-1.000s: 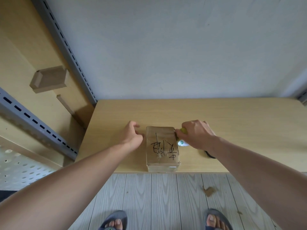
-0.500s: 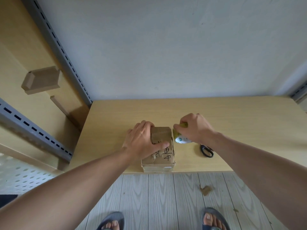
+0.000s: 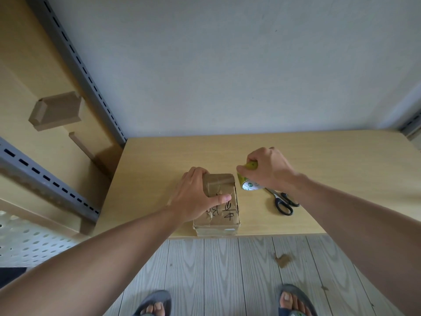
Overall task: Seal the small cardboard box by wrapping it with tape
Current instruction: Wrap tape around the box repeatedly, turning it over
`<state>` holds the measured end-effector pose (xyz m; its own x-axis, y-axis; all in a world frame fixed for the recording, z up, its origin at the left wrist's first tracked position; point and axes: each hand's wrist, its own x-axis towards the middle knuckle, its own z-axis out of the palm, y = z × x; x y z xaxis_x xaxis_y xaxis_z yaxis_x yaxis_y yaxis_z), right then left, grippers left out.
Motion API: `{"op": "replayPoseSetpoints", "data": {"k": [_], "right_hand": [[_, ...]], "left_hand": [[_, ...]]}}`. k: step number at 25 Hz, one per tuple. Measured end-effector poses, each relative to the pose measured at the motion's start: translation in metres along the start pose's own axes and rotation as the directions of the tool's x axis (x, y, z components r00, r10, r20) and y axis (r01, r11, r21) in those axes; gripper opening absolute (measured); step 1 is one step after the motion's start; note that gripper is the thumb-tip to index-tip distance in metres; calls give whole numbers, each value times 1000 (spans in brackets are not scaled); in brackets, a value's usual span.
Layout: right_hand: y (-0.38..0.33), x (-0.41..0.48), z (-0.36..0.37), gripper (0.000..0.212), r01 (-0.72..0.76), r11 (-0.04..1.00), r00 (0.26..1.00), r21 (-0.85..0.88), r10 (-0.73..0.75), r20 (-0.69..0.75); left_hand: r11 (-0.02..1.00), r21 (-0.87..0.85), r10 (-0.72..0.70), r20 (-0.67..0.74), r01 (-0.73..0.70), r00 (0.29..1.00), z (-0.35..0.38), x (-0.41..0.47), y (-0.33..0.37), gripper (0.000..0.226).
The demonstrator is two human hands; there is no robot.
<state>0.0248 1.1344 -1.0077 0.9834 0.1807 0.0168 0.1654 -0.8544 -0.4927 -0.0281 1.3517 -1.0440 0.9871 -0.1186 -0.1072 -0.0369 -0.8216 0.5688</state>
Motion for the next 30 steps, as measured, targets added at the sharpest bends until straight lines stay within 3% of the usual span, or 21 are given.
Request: {"op": "replayPoseSetpoints", "data": {"k": [12, 14, 16, 18, 22, 26, 30], "right_hand": [[14, -2, 17, 45, -60, 998, 990, -15, 62, 125], [13, -5, 23, 46, -81, 997, 986, -17, 82, 144], [9, -9, 28, 46, -79, 996, 988, -49, 85, 130], [8, -10, 30, 45, -69, 996, 991, -62, 75, 113], [7, -6, 27, 41, -85, 994, 988, -61, 92, 124], [9, -6, 24, 41, -125, 992, 982, 12, 122, 143], [-8, -2, 2, 49, -75, 969, 997, 237, 78, -3]], "left_hand": [[998, -68, 18, 27, -16, 999, 1, -1, -1, 84], [999, 45, 31, 12, -32, 999, -3, -2, 1, 94], [958, 284, 48, -32, -37, 998, -8, -5, 12, 103], [937, 346, -50, -18, 54, 999, -8, -7, 35, 110], [910, 254, -378, 184, 327, 908, 17, -2, 74, 130], [915, 104, -399, 99, 389, 912, 17, 3, 73, 99], [916, -248, -300, 104, 317, 948, 4, 9, 48, 110]]}}
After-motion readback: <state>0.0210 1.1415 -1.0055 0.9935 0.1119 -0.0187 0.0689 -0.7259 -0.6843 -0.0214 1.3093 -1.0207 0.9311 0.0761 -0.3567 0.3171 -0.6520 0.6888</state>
